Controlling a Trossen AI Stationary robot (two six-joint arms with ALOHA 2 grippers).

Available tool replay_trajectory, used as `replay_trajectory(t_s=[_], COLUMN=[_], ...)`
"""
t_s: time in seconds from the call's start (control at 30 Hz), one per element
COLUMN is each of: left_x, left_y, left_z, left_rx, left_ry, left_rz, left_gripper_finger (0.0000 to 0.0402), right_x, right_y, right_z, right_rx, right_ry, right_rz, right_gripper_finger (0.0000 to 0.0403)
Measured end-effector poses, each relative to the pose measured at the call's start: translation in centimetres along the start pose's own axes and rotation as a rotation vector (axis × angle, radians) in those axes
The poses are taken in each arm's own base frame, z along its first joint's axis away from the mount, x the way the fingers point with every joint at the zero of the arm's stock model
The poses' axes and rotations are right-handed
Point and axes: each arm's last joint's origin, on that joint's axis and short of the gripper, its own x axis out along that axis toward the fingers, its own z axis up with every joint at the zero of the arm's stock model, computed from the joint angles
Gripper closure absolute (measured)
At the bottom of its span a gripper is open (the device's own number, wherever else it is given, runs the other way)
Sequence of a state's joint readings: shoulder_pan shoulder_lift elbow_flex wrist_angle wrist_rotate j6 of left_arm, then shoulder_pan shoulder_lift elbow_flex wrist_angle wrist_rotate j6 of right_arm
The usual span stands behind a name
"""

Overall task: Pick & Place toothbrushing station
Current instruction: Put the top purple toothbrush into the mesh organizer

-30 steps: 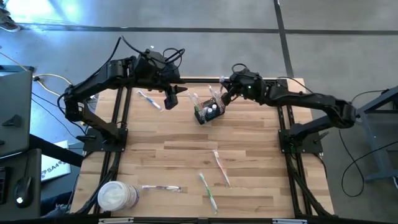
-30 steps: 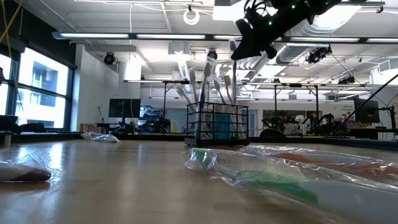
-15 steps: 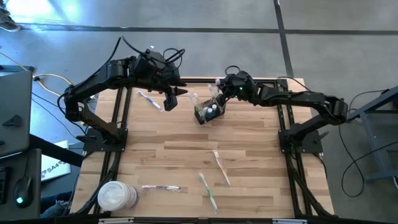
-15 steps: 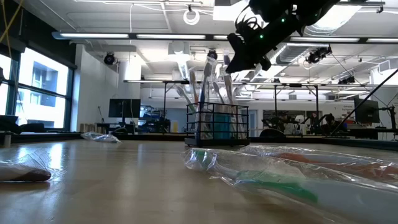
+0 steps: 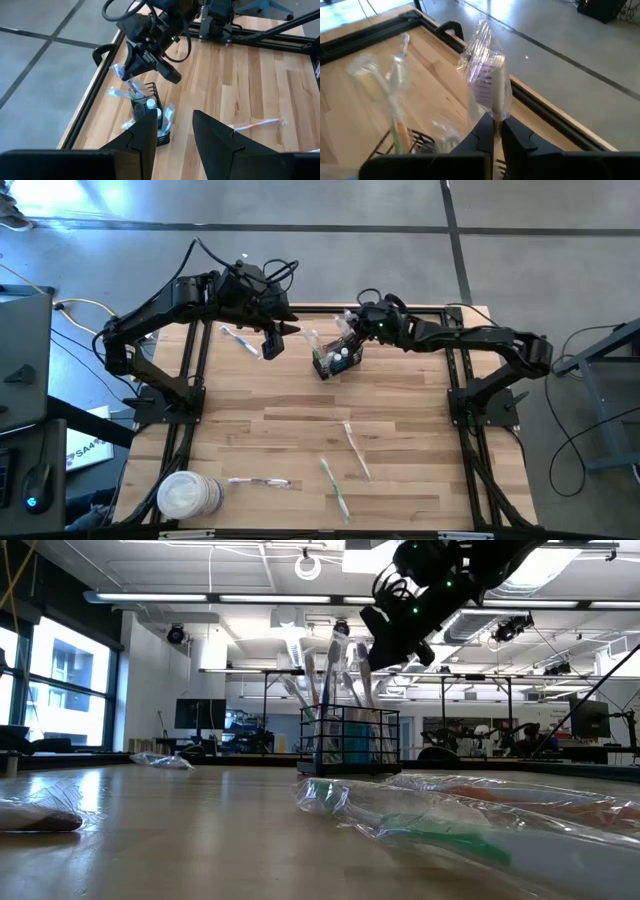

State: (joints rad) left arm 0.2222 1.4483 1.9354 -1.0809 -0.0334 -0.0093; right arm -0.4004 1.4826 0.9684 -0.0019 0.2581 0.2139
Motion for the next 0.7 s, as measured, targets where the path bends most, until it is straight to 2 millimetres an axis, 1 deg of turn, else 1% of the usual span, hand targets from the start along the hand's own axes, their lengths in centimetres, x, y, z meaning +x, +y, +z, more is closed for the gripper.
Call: replay_trajectory(t_s=[0.13,0.3,0.53,0.7], left_x=[0.0,0.0,0.0,0.0], left_y=[0.0,0.0,0.0,0.0], left_z=[0.0,0.0,0.3,0.3], left_rx=[0.001,0.004,0.011,0.010], left_ry=[0.000,-0.001,-0.031,-0.031], left_rz=[0.000,0.000,0.000,0.000], left_gripper_finger=[0.0278,0.0278,0.0278,0.0278], right_x=[0.1,0.3,0.4,1.3], right_y=[-0.1,-0.3,-0.3,-0.1], right_z=[-0.7,-2.2,-2.3,-3.1], right_rx=[0.027,0.040,0.044,0.036], right_ry=[0.018,0.047,0.051,0.078], right_rz=[-0.005,-0.010,-0.005,0.000], right_gripper_finger=[0.0394,0.0394,0.0394,0.0394])
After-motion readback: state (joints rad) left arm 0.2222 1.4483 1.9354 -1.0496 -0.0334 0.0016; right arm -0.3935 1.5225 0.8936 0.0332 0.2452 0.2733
